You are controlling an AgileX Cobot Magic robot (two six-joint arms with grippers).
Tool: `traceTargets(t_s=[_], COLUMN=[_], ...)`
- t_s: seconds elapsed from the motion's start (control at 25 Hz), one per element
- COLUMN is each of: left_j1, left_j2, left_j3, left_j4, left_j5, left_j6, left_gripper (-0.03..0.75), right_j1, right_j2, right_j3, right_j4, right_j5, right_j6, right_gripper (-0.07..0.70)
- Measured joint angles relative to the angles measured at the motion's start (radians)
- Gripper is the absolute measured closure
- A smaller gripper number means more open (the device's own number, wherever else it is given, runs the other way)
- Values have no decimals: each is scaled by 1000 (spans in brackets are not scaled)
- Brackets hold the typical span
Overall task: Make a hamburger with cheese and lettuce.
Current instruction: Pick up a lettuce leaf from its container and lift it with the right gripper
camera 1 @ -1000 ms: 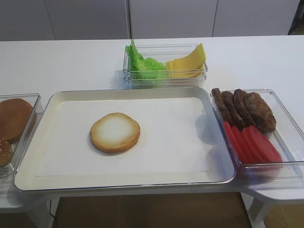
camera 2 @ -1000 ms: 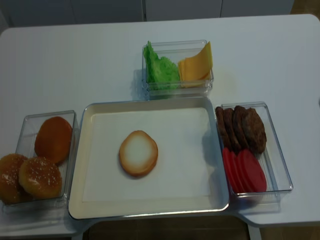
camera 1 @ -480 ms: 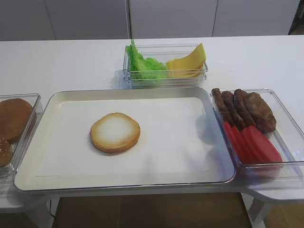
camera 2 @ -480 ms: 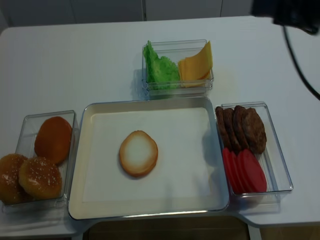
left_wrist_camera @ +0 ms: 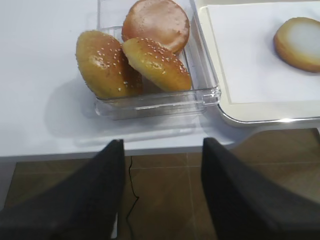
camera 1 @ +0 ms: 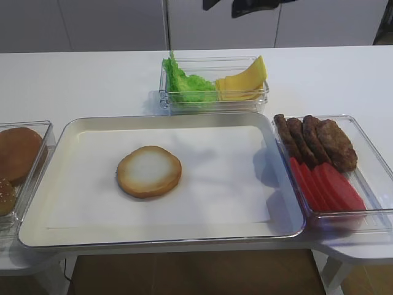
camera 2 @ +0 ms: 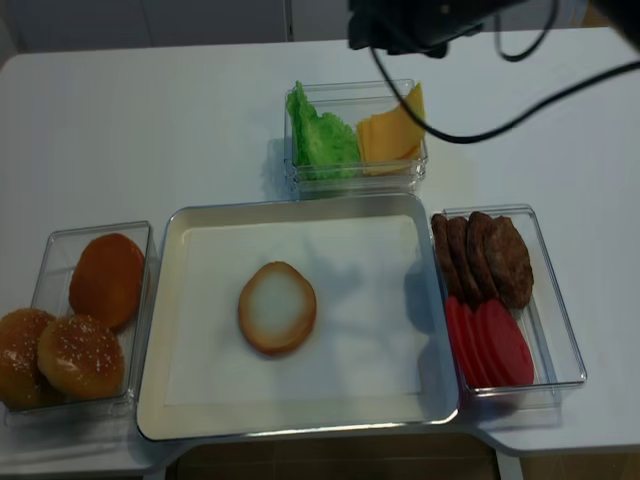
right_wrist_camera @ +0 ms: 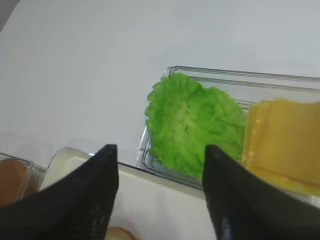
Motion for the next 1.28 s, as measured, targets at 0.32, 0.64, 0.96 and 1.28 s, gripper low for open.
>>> traceTargets(t_s=[0.32, 0.64, 0.96, 1.28], left_j1=[0, 0, 0, 0], left_j2=[0, 0, 0, 0], left_j3=[0, 0, 0, 0], left_j4=[0, 0, 0, 0], left_j5=[0, 0, 0, 0], left_j6=[0, 0, 0, 0], left_gripper=[346, 346, 346, 346], right_j1=[13, 15, 15, 15], right_j2=[269, 398, 429, 436], right_j3=[-227, -291, -295, -295], right_j4=[70, 201, 210, 220], right_j5=[-12, -27, -42, -44], right_j6=[0, -49, -57, -78], right_gripper=[223, 223, 292, 442])
